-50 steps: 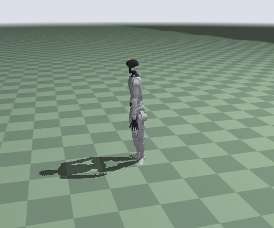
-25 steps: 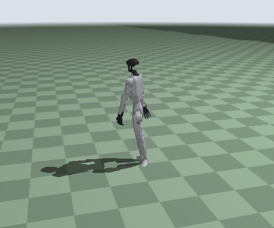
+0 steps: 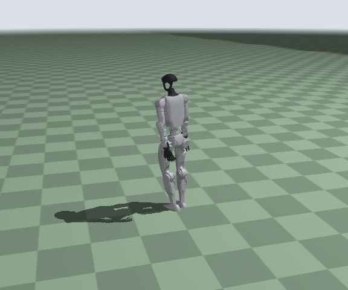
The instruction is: In place motions
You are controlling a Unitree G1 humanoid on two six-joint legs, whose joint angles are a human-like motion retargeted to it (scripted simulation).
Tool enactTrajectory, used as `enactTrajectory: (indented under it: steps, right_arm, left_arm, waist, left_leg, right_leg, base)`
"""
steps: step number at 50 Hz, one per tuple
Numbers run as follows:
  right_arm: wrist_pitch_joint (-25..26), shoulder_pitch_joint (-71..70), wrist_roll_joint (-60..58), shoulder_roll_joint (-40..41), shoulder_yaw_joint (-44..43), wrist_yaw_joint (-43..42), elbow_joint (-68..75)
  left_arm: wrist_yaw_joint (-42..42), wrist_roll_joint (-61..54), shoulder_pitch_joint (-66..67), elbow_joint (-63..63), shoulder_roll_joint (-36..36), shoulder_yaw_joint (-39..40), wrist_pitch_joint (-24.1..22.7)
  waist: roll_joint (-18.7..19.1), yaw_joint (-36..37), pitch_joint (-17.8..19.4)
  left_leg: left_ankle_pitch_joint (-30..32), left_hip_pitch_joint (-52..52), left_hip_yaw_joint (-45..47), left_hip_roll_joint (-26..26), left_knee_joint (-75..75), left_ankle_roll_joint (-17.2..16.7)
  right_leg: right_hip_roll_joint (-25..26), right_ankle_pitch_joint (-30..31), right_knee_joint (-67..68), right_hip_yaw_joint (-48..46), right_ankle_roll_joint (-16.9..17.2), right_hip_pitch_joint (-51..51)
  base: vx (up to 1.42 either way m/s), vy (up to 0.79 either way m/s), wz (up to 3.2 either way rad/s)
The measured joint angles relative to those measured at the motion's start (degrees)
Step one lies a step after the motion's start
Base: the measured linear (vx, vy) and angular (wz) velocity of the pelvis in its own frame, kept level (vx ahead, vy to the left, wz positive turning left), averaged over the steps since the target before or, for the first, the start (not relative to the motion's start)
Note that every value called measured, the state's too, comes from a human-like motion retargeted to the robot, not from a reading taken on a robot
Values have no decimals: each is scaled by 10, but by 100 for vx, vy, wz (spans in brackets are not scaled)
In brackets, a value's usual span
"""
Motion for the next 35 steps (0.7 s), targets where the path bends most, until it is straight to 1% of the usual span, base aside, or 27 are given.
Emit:
enactTrajectory:
  steps: [3,6,8,13,17,25,30,32,35]
  right_arm:
    - [0,7,27,8,-2,-16,16]
    - [1,18,39,5,1,-15,53]
    - [14,27,21,1,-1,-17,81]
    - [52,35,-8,-12,-7,-57,148]
    - [65,46,-7,-20,-14,-68,165]
    - [59,50,-3,-18,-23,-60,148]
    - [47,45,0,-5,-19,-39,120]
    - [41,44,-3,1,-16,-29,106]
    - [30,41,-10,9,-5,-18,86]
  left_arm:
    - [-2,-2,-9,0,0,-3,4]
    - [-1,7,-18,-12,9,-21,5]
    - [-2,15,-30,-22,17,-32,8]
    - [-3,9,-74,-58,29,-53,11]
    - [-12,-7,-106,-95,34,-73,6]
    - [-22,-7,-128,-134,36,-100,-8]
    - [-24,5,-119,-108,31,-97,-8]
    - [-19,6,-112,-89,27,-92,-14]
    - [2,-2,-100,-57,20,-77,-28]
  waist:
    - [4,-14,6]
    - [1,-18,-4]
    - [1,-16,-15]
    - [5,-24,-32]
    - [8,-29,-37]
    - [19,-37,-42]
    - [24,-41,-44]
    - [27,-64,-44]
    - [28,-48,-44]
  left_leg:
    - [-2,30,6,15,-25,-1]
    - [-1,52,15,16,-45,-3]
    - [1,61,28,18,-55,-1]
    - [1,74,32,17,-67,5]
    - [-3,80,36,17,-66,8]
    - [-11,91,53,22,-66,12]
    - [-15,95,66,25,-68,12]
    - [-14,93,48,22,-66,13]
    - [-19,95,71,29,-69,12]
  right_leg:
    - [9,-5,8,0,-2,14]
    - [14,-10,9,13,-2,22]
    - [16,-13,7,14,-2,28]
    - [23,-20,1,19,2,38]
    - [25,-23,-3,17,3,47]
    - [30,-26,-1,34,4,50]
    - [32,-26,3,43,4,46]
    - [35,-26,-2,23,-1,48]
    - [31,-29,8,47,6,41]
  base:
    - [5,-12,-53]
    - [19,-11,-35]
    - [20,-7,-40]
    - [12,-4,-12]
    - [6,-1,-11]
    - [3,0,-25]
    - [1,0,-17]
    - [-1,-1,36]
    - [-2,-2,-53]
